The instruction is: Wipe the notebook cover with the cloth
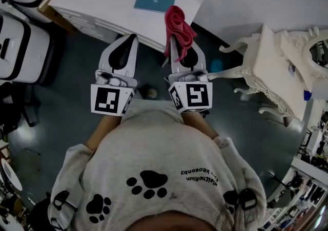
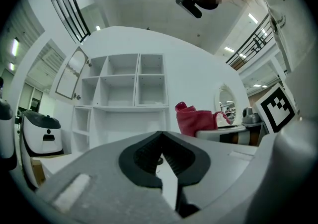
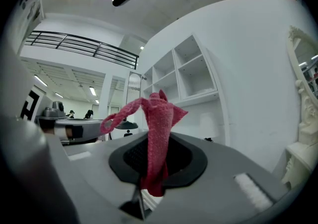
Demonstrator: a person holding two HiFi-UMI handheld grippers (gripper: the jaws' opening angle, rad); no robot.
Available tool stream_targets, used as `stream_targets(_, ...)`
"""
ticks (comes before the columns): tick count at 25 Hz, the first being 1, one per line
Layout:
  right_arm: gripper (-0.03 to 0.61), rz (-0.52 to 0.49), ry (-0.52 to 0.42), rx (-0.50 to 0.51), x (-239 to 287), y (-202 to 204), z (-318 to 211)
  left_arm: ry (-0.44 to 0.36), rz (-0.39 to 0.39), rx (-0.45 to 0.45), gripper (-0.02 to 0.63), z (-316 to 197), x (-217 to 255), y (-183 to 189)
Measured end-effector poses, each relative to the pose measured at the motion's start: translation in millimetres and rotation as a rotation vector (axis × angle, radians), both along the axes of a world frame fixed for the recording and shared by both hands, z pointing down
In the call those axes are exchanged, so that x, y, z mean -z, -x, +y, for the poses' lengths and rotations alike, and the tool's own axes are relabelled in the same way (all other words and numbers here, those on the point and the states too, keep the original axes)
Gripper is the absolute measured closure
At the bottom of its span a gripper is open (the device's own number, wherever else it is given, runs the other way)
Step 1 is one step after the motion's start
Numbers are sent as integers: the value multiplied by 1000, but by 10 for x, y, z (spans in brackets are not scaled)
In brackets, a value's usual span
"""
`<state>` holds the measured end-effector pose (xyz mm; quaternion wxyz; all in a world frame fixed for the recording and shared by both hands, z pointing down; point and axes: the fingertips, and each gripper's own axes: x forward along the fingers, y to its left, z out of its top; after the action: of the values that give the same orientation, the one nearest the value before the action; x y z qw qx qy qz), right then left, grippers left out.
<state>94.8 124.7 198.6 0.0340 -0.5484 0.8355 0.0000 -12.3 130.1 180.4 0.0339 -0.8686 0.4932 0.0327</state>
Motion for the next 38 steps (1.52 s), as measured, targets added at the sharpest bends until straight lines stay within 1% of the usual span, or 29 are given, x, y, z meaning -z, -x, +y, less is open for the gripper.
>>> stream_targets(4,532,2,-1,5,-11,-30,-37,-6,0,6,612,-47,13,-28)
stream_targets(10,532,4,8,-14,-63,-65,-118,2,3,-6,612,-182,-27,-42)
stream_targets(16,532,14,4,-34,-81,-46,-353,8,7,-24,612,-439,-84,-19)
stream_targets(24,532,19,14,-63,-148,35,-954,22,0,-58,612,-1061,-180,32)
stream_targets(28,532,45,8,-72,-133,135,-1326,21,-8,-79,612,-1461,-209,84)
stream_targets(33,532,61,14,-112,-108,198,-1773,18,-2,-121,612,-1929,-184,134)
stream_targets(38,532,73,24,-156,-125,294,-2138,32,-2,-173,612,-2313,-225,194)
